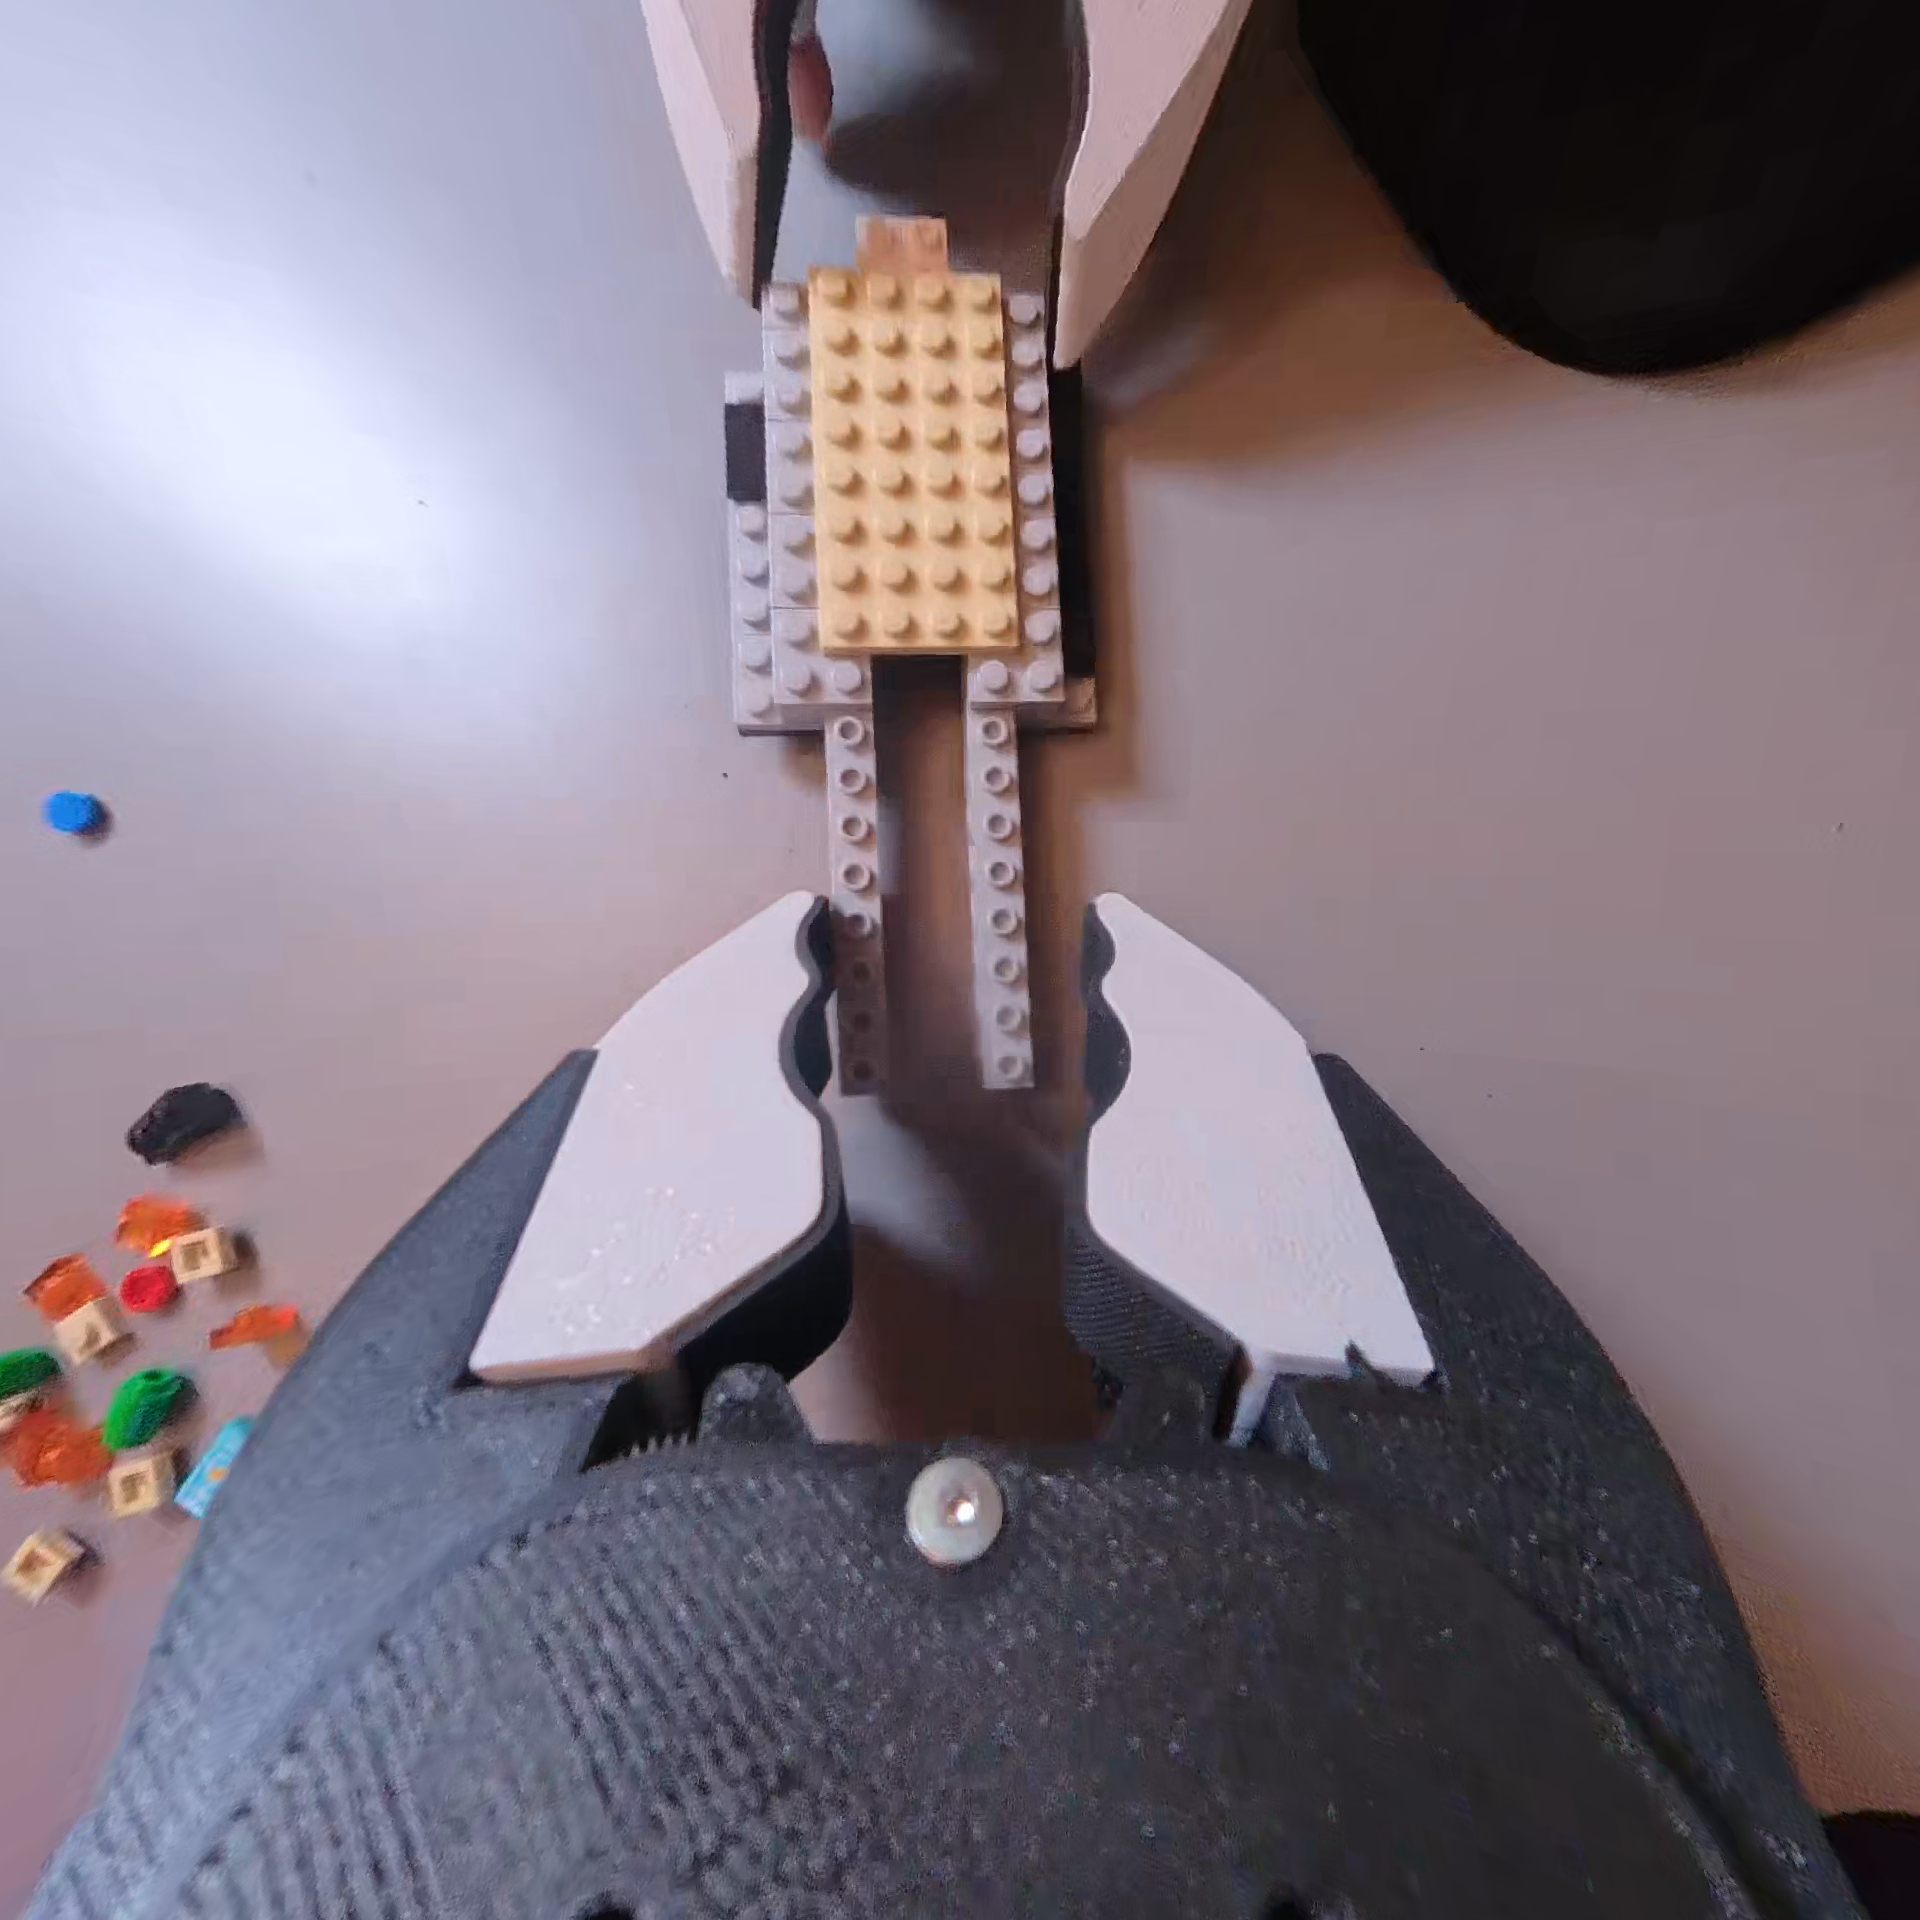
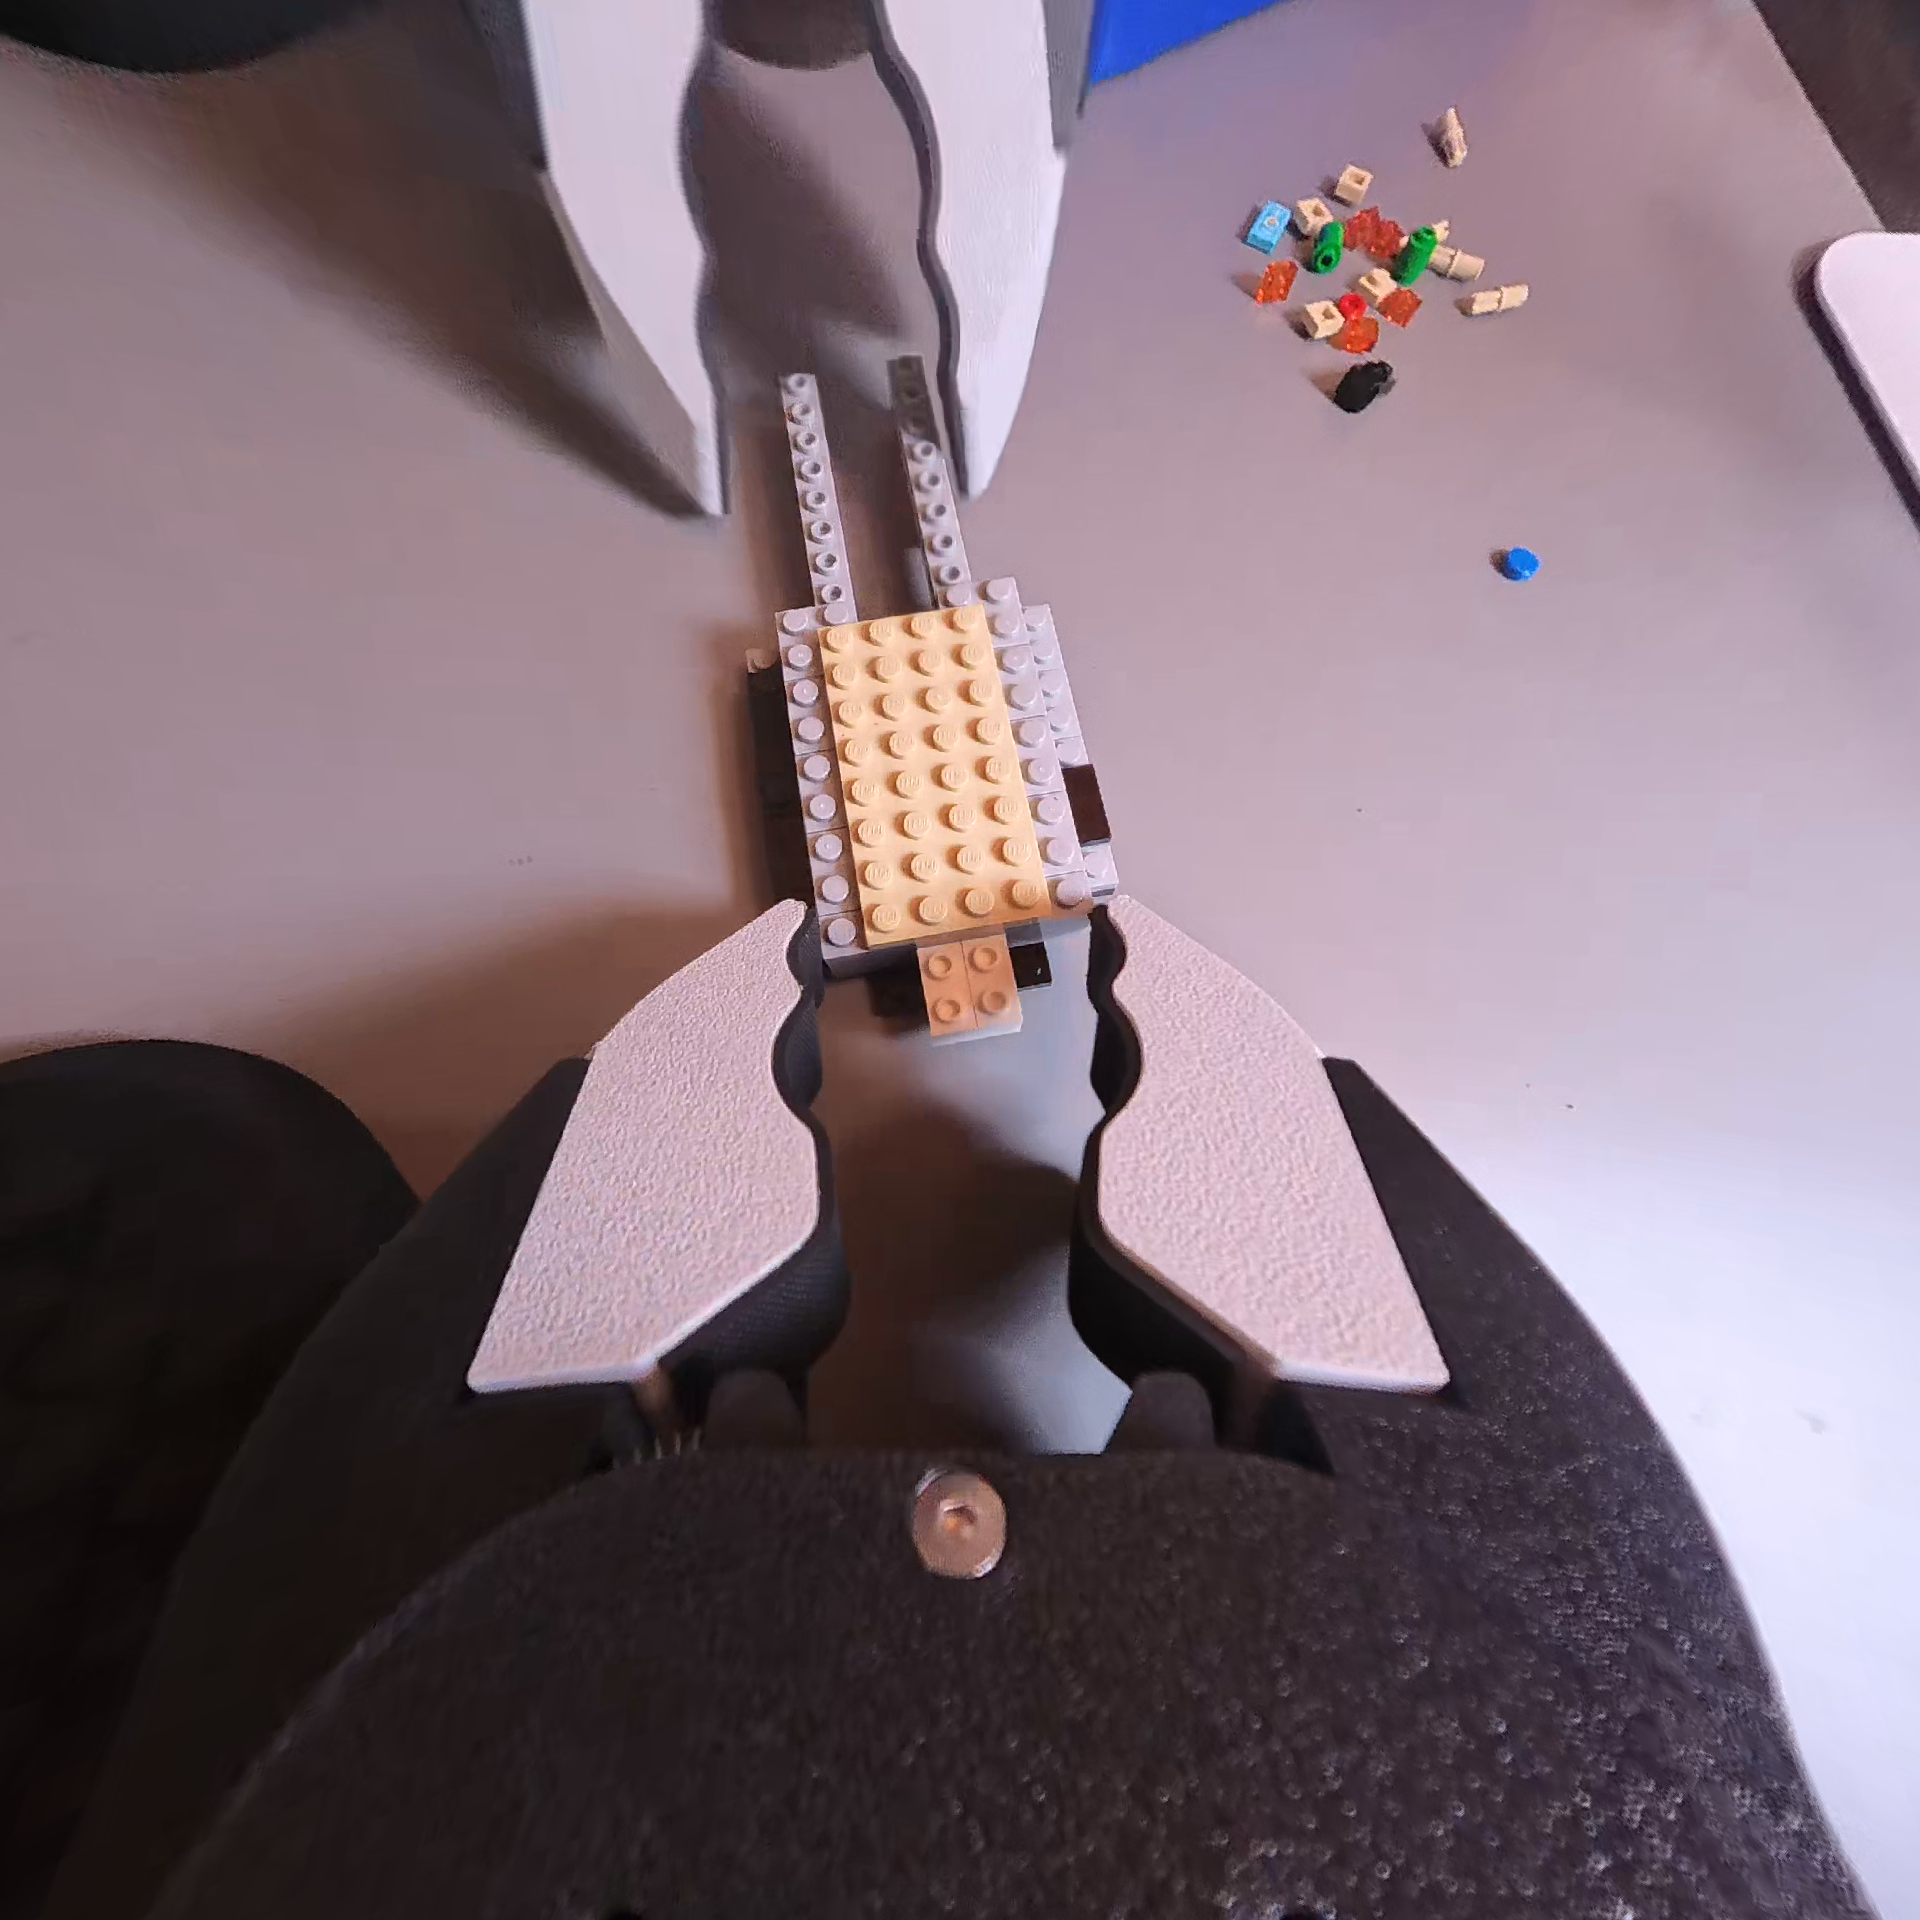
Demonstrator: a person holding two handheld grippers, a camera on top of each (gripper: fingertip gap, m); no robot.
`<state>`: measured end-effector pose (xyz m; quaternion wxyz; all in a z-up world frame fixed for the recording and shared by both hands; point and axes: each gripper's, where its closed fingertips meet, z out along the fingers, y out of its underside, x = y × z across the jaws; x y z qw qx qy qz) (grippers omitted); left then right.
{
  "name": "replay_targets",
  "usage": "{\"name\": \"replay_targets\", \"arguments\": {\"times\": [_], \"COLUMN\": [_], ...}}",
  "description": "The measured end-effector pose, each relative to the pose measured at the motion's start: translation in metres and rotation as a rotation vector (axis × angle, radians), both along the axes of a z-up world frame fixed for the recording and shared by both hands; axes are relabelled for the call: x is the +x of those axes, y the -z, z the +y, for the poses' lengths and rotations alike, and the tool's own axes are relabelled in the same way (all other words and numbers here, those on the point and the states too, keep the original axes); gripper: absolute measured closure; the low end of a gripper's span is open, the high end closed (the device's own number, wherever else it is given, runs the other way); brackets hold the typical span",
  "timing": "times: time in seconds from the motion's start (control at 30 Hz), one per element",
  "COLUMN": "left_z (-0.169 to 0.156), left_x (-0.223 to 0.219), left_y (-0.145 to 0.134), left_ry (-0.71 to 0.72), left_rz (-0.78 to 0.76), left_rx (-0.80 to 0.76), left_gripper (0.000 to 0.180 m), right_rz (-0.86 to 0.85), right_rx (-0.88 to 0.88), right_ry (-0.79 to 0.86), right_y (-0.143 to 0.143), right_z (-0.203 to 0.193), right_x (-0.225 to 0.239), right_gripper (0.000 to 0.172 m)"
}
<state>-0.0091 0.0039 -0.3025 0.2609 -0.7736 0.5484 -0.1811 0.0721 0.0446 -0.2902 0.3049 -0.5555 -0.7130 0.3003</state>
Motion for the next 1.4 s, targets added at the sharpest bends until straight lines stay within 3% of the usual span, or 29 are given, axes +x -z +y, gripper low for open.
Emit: {"name": "replay_targets", "arguments": {"times": [0.1, 0.23, 0.43, 0.6, 0.77, 0.9, 1.0, 1.1, 1.4], "left_z": [0.002, 0.016, 0.034, 0.035, 0.026, 0.01, 0.004, 0.001, -0.004], "left_x": [0.002, -0.001, -0.006, 0.002, 0.012, 0.018, 0.01, -0.006, -0.023], "left_y": [0.002, -0.001, -0.009, -0.012, -0.015, -0.01, -0.009, 0.0, 0.001], "left_ry": [0.029, -0.038, -0.171, -0.241, -0.246, -0.183, -0.094, -0.002, 0.163], "left_rz": [0.023, 0.046, 0.094, 0.014, -0.112, -0.207, -0.212, -0.136, -0.114], "left_rx": [0.004, 0.168, 0.358, 0.322, 0.204, 0.006, -0.004, 0.045, 0.174], "left_gripper": [0.144, 0.145, 0.146, 0.145, 0.143, 0.125, 0.129, 0.139, 0.162], "right_rz": [0.023, 0.034, 0.047, -0.015, -0.059, -0.05, -0.054, -0.047, -0.044], "right_rx": [0.028, 0.056, -0.16, -0.09, -0.111, -0.149, -0.156, -0.181, -0.19], "right_ry": [-0.011, 0.081, 0.362, 0.508, 0.493, 0.422, 0.402, 0.398, 0.338], "right_y": [-0.001, -0.006, -0.018, -0.012, -0.001, 0.001, 0.001, 0.0, 0.0], "right_z": [-0.003, 0.011, 0.024, 0.03, 0.028, 0.026, 0.026, 0.03, 0.029], "right_x": [0.0, 0.0, -0.012, -0.025, -0.032, -0.031, -0.029, -0.026, -0.02], "right_gripper": [0.122, 0.128, 0.118, 0.106, 0.095, 0.097, 0.099, 0.115, 0.122]}}
